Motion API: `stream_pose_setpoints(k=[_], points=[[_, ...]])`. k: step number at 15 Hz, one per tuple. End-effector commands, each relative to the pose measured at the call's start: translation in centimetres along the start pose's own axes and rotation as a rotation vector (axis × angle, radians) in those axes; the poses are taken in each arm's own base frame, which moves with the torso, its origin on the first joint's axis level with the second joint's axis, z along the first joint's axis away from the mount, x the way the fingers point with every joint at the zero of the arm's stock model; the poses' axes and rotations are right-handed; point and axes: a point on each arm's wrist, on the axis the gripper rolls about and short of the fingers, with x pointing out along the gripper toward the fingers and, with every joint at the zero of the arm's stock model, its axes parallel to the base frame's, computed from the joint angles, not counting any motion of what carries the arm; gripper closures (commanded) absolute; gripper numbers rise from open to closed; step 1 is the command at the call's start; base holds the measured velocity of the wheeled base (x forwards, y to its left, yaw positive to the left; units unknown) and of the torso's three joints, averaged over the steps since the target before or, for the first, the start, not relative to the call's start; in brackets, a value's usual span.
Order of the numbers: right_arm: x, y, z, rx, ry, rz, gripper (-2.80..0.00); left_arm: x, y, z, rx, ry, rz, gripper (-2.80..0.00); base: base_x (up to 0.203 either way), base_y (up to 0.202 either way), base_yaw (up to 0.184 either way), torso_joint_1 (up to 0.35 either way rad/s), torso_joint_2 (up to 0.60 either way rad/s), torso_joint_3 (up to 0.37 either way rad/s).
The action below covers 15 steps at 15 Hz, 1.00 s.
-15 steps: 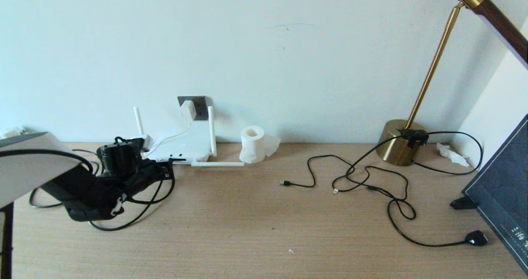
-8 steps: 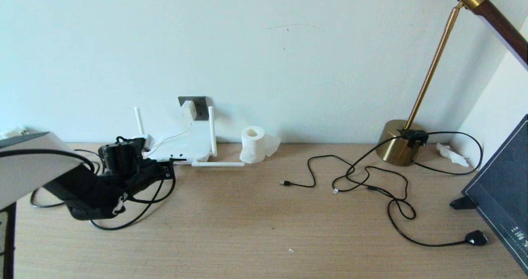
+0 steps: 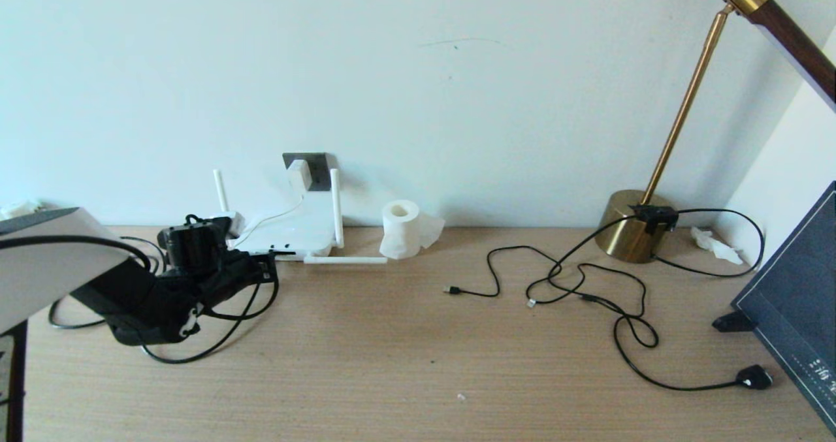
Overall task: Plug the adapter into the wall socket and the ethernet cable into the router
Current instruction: Plug cable into router interface
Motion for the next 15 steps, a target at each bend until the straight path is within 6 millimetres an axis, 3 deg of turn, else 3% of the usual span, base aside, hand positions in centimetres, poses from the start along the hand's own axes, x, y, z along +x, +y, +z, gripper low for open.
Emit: stream_pose_setpoints(k=[1, 3, 4, 9, 15], points=[[0.0, 0.0, 0.0, -0.001, 0.003, 0.001, 0.00, 0.0, 0.1, 0.1, 0.000, -0.009, 0.001, 0.00, 0.000, 0.000, 0.000, 0.000, 0.00, 0.000], [0.0, 0.0, 0.0, -0.001, 0.003, 0.001, 0.00, -0.1, 0.0, 0.1, -0.001, -0.008, -0.002, 0.00, 0.000, 0.000, 0.000, 0.000, 0.00, 0.000], [0.0, 0.0, 0.0, -0.001, 0.003, 0.001, 0.00, -0.1, 0.0, 0.1, -0.001, -0.009, -0.004, -2.80, 0.000, 0.000, 0.000, 0.000, 0.00, 0.000], [0.0, 0.0, 0.0, -0.001, 0.003, 0.001, 0.00, -1.5, -0.1, -0.2, -0.002, -0.001, -0.004, -2.80, 0.000, 0.000, 0.000, 0.000, 0.00, 0.000], [0.0, 0.0, 0.0, -0.001, 0.003, 0.001, 0.00, -5.8, -0.9, 0.8, 0.001, -0.006, -0.019, -2.80, 0.000, 0.000, 0.000, 0.000, 0.00, 0.000]])
